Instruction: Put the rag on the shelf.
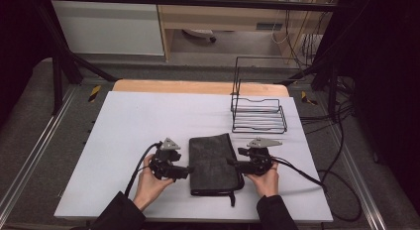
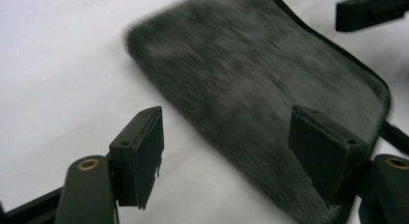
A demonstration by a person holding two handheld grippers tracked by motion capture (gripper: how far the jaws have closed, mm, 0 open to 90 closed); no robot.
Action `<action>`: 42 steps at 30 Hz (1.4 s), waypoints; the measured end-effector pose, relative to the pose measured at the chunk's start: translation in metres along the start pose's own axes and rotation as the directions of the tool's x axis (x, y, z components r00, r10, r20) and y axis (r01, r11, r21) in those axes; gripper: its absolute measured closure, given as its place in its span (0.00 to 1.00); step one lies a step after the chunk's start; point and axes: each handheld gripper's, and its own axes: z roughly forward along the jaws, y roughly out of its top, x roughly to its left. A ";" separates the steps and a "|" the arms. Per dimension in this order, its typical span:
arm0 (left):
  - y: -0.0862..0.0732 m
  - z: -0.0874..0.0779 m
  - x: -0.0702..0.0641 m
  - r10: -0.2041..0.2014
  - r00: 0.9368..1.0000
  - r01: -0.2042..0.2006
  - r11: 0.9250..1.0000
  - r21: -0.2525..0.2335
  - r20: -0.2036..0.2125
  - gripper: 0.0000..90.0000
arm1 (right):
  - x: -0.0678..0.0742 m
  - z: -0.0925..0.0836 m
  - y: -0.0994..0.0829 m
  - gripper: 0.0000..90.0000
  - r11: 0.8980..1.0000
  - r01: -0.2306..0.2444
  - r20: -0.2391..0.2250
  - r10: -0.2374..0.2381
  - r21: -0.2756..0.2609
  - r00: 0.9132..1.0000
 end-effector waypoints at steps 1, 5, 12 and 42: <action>-0.004 0.001 -0.004 0.000 1.000 0.000 1.000 0.008 0.012 0.33 | 0.000 0.000 0.000 0.42 1.000 0.000 0.000 0.000 0.000 1.000; -0.012 0.007 -0.020 0.001 0.998 -0.004 0.999 0.044 0.067 0.44 | 0.003 -0.011 -0.017 0.50 1.000 -0.003 -0.005 0.003 0.024 1.000; -0.019 0.021 -0.042 0.007 0.995 -0.016 0.996 0.088 0.100 0.55 | 0.009 -0.011 -0.036 0.58 0.994 0.009 0.004 -0.009 0.113 1.000; -0.015 0.031 -0.072 0.170 0.985 -0.172 0.976 0.136 0.027 0.95 | 0.008 -0.022 -0.035 0.53 0.998 -0.009 0.006 0.009 0.055 1.000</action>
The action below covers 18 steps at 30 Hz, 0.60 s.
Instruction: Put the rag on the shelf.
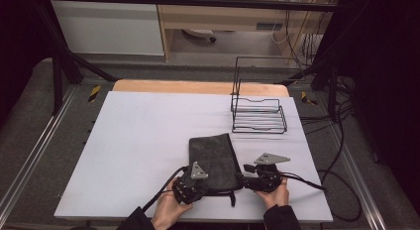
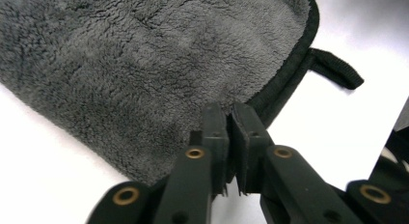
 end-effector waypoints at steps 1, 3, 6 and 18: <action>0.001 -0.001 -0.001 0.010 1.000 -0.010 1.000 0.000 -0.001 0.96 | 0.000 0.000 0.000 0.52 1.000 0.000 0.001 0.000 0.000 1.000; 0.002 -0.004 0.000 0.017 1.000 -0.017 1.000 0.002 0.004 0.97 | 0.000 0.000 0.000 0.51 1.000 0.002 0.000 -0.002 -0.003 1.000; 0.003 -0.008 0.005 0.005 0.999 -0.005 1.000 0.006 0.037 0.97 | 0.000 -0.001 0.001 0.50 1.000 -0.002 -0.006 0.002 -0.008 1.000; -0.010 0.000 -0.003 -0.022 0.999 0.023 0.999 -0.034 0.031 0.75 | -0.001 -0.001 0.000 0.42 1.000 0.007 0.006 -0.007 -0.005 1.000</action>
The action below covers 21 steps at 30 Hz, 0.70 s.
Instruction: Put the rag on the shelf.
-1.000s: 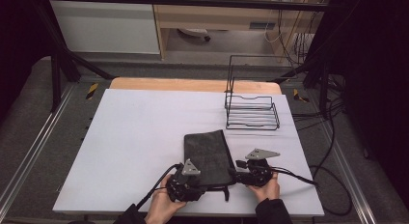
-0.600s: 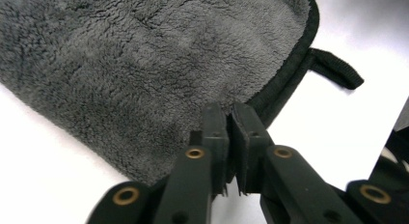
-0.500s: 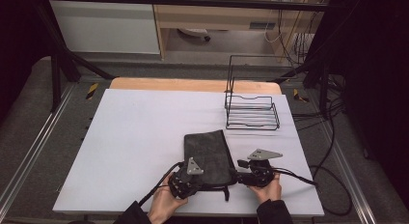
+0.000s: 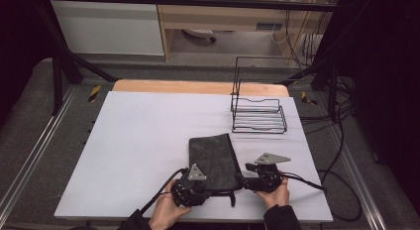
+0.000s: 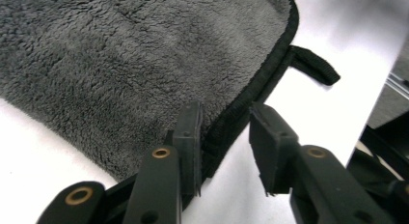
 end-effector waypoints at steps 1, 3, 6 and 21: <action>0.000 0.001 -0.001 0.012 1.000 -0.012 1.000 0.001 -0.018 0.78 | 0.000 0.000 0.000 0.42 1.000 0.000 0.000 0.000 -0.002 1.000; 0.000 0.001 0.000 0.004 1.000 -0.004 1.000 0.007 -0.025 0.82 | 0.000 0.000 0.000 0.39 1.000 -0.006 0.004 0.006 -0.008 1.000; 0.000 0.003 -0.002 0.010 0.999 -0.010 1.000 0.005 -0.044 0.84 | 0.000 -0.001 0.001 0.37 1.000 -0.012 0.007 0.012 -0.017 1.000; 0.009 -0.013 -0.001 0.038 0.997 -0.038 0.999 -0.002 -0.072 0.96 | 0.001 0.000 0.001 0.37 1.000 -0.011 -0.009 0.011 -0.013 1.000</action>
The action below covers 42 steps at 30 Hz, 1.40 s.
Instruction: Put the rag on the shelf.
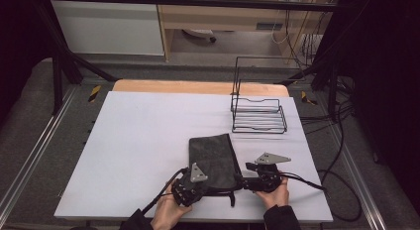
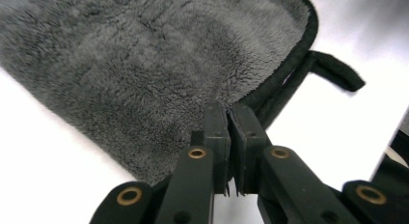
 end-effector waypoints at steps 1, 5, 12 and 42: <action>0.001 -0.004 0.001 0.006 1.000 -0.006 1.000 0.001 -0.005 0.96 | 0.000 0.000 0.000 0.37 1.000 0.000 -0.001 0.000 -0.001 1.000; -0.004 -0.008 0.004 0.011 1.000 -0.011 1.000 0.007 0.008 0.96 | 0.000 0.000 0.000 0.38 1.000 -0.005 -0.008 0.005 -0.004 1.000; -0.009 0.007 0.003 -0.042 0.997 0.042 0.999 0.002 0.065 0.88 | 0.001 0.010 -0.003 0.42 0.999 -0.030 -0.024 0.030 0.016 0.999; -0.031 -0.015 0.061 -0.246 0.963 0.246 0.969 0.008 0.114 0.93 | 0.023 0.025 -0.006 0.74 0.984 -0.154 -0.104 0.163 0.088 0.981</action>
